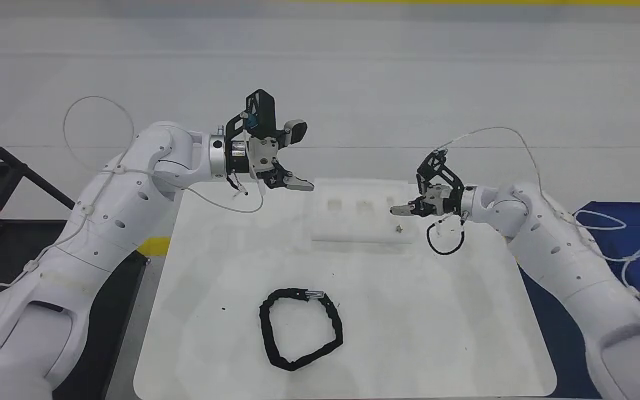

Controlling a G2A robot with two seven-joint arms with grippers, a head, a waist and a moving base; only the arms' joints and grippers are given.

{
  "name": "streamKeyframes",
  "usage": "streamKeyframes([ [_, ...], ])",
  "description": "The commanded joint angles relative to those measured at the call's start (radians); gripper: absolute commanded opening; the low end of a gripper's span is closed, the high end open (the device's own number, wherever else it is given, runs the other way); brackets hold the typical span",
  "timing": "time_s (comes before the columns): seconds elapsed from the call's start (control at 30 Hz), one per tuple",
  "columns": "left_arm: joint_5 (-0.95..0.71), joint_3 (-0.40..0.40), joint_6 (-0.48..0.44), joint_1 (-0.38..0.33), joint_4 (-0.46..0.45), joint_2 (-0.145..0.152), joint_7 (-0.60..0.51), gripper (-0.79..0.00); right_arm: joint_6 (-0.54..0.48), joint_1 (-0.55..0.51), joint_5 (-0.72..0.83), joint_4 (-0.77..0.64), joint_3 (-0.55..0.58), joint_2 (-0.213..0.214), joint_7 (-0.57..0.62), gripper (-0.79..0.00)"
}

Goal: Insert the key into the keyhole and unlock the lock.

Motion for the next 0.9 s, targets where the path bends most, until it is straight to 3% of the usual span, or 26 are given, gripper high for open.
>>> streamKeyframes([
  [0.0, 0.000, 0.000, 0.000, 0.000, 0.000, 0.000, 0.000, 0.000, 0.018, 0.008, 0.031, 0.044, -0.014, -0.018, 0.029, 0.000],
  [0.17, 0.000, 0.000, 0.000, 0.000, 0.000, 0.000, 0.000, 0.000, 0.065, 0.020, 0.116, 0.124, -0.039, -0.066, 0.092, 0.000],
  [0.53, 0.000, 0.000, 0.000, 0.000, 0.000, 0.000, 0.000, 0.000, 0.283, 0.019, 0.255, 0.211, -0.066, -0.152, 0.236, 0.000],
  [0.87, 0.000, 0.000, 0.000, 0.000, 0.000, 0.000, 0.000, 0.000, 0.482, 0.031, 0.160, 0.196, -0.081, -0.186, 0.221, 0.000],
])
